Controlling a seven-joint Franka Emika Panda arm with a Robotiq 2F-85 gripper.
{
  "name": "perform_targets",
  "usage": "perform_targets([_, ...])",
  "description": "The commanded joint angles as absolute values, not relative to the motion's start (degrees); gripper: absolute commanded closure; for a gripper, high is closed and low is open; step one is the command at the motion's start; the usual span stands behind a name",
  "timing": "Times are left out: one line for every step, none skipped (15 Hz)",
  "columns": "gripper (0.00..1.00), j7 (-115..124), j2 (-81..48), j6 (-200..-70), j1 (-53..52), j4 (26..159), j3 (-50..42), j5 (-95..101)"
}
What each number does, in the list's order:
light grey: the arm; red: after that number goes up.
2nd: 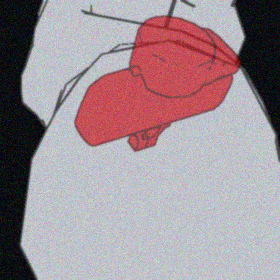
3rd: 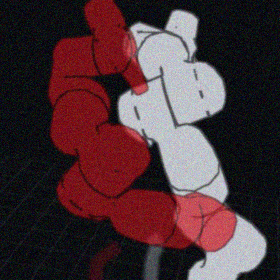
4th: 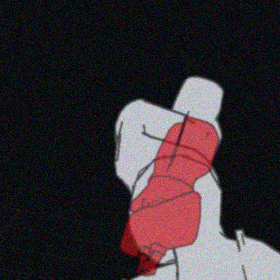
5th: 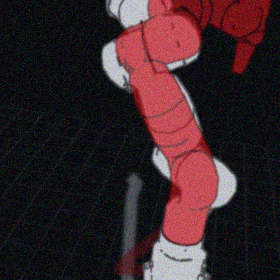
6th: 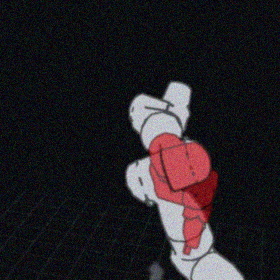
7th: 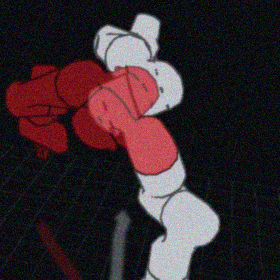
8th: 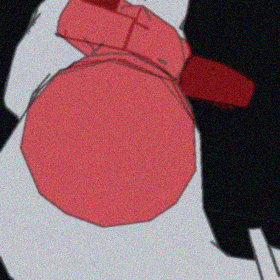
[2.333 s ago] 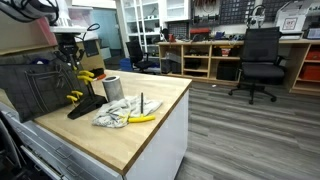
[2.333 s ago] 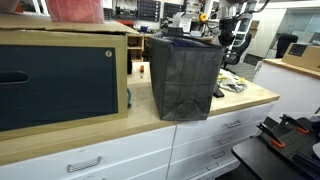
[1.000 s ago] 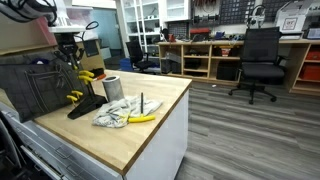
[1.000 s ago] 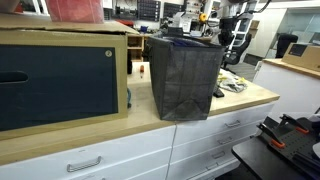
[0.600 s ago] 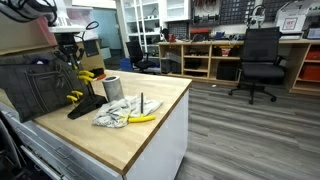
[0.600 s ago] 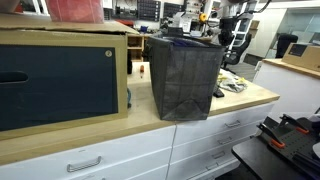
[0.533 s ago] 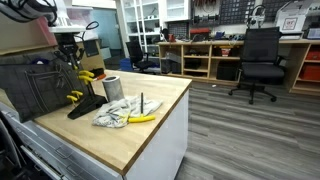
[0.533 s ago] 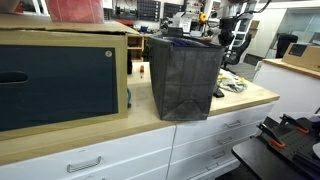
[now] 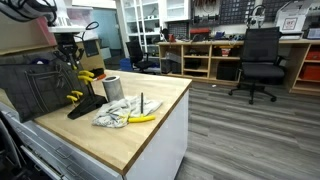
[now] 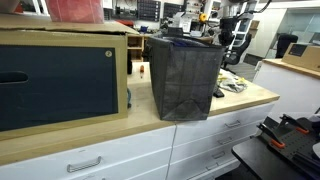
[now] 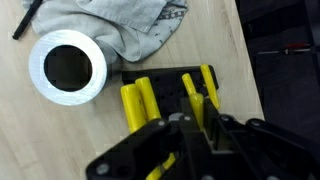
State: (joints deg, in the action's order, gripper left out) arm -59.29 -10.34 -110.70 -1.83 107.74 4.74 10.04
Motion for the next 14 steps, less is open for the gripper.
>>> perform_targets([0.96, -60.0, -9.6, -108.5, -1.7, 107.3, 4.8, 9.1])
perform_targets([0.96, -59.9, -9.6, -108.3, -1.8, 107.2, 4.8, 9.3])
perform_targets([0.96, -59.8, -9.7, -108.2, -1.8, 107.2, 4.8, 9.3])
perform_targets([0.96, -59.7, -9.7, -108.1, -1.8, 107.1, 4.8, 9.4])
perform_targets([0.96, -59.6, -9.8, -108.0, -1.8, 107.1, 4.7, 9.5])
perform_targets([0.96, -59.6, -9.8, -107.9, -1.8, 107.1, 4.7, 9.5])
perform_targets([0.96, -59.4, -9.8, -107.9, -1.8, 107.1, 4.7, 9.6])
perform_targets([0.96, -59.3, -9.8, -107.9, -1.8, 107.1, 4.7, 9.7])
perform_targets([0.96, -59.2, -9.9, -108.0, -1.8, 107.0, 4.7, 9.8])
perform_targets([0.96, -59.1, -9.9, -108.1, -1.8, 107.0, 4.7, 9.8])
perform_targets([0.96, -59.0, -9.9, -108.2, -1.8, 107.0, 4.7, 9.8])
perform_targets([0.96, -58.7, -9.9, -108.5, -1.9, 107.0, 4.7, 10.0])
perform_targets([0.96, -58.7, -9.9, -108.5, -1.9, 107.0, 4.7, 10.0])
perform_targets([0.96, -58.6, -9.9, -108.5, -2.0, 107.0, 4.7, 10.1])
